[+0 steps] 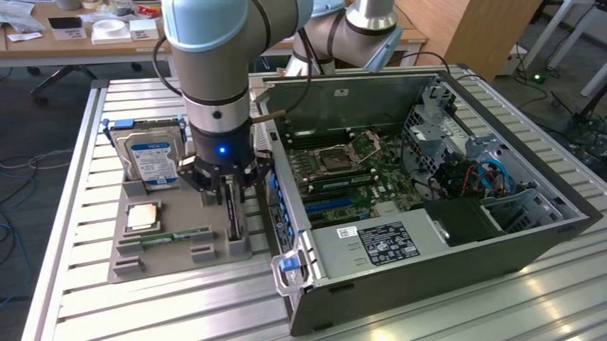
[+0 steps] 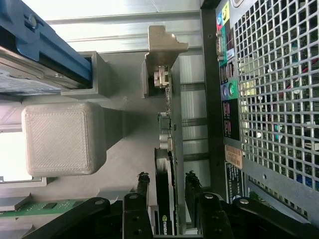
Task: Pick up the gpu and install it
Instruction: 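Pick up the gpu and move the gpu toward the slot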
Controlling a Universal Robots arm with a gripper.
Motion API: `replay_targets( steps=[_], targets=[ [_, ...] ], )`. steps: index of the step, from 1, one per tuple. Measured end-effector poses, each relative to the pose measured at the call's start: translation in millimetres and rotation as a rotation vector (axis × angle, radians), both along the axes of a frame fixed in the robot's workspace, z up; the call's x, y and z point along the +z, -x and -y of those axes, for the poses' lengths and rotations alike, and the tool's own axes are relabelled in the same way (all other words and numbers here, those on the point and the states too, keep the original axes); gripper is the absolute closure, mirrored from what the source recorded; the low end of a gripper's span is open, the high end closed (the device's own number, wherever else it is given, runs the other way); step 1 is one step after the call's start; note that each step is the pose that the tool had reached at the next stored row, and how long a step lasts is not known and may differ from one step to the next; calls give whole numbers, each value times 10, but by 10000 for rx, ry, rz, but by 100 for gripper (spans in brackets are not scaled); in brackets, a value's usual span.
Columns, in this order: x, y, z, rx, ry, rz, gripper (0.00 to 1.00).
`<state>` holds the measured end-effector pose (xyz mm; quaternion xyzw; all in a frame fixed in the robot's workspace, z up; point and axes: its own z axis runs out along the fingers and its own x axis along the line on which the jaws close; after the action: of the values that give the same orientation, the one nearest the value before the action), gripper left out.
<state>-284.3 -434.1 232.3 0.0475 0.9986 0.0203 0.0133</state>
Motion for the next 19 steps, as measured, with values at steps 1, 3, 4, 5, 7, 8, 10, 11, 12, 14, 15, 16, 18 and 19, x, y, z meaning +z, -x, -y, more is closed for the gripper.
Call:
replay_targets(
  steps=[1, 3, 4, 5, 7, 8, 10, 11, 12, 14, 15, 16, 18, 19],
  targets=[
    [-9, 0, -2, 0, 0, -1, 57],
    [-22, 1, -6, -1, 1, -3, 57],
    [-27, 1, -8, -2, 2, -4, 57],
    [-30, 1, -10, -1, 2, -4, 57],
    [-31, 1, -10, 0, 2, -4, 57],
    [-31, 1, -10, 0, 1, -2, 57],
    [-32, 1, -10, -1, 0, -2, 57],
    [-32, 1, -10, 0, 0, -1, 57],
    [-32, 1, -10, 0, 0, -2, 57],
    [-37, 1, -10, 0, 0, -2, 57],
    [-37, 1, -10, -1, 0, -2, 57],
    [-37, 1, -10, -1, 0, -2, 57],
    [-36, 1, -10, -1, 1, -2, 57],
    [-37, 1, -10, -1, 1, -1, 57]
  ],
)
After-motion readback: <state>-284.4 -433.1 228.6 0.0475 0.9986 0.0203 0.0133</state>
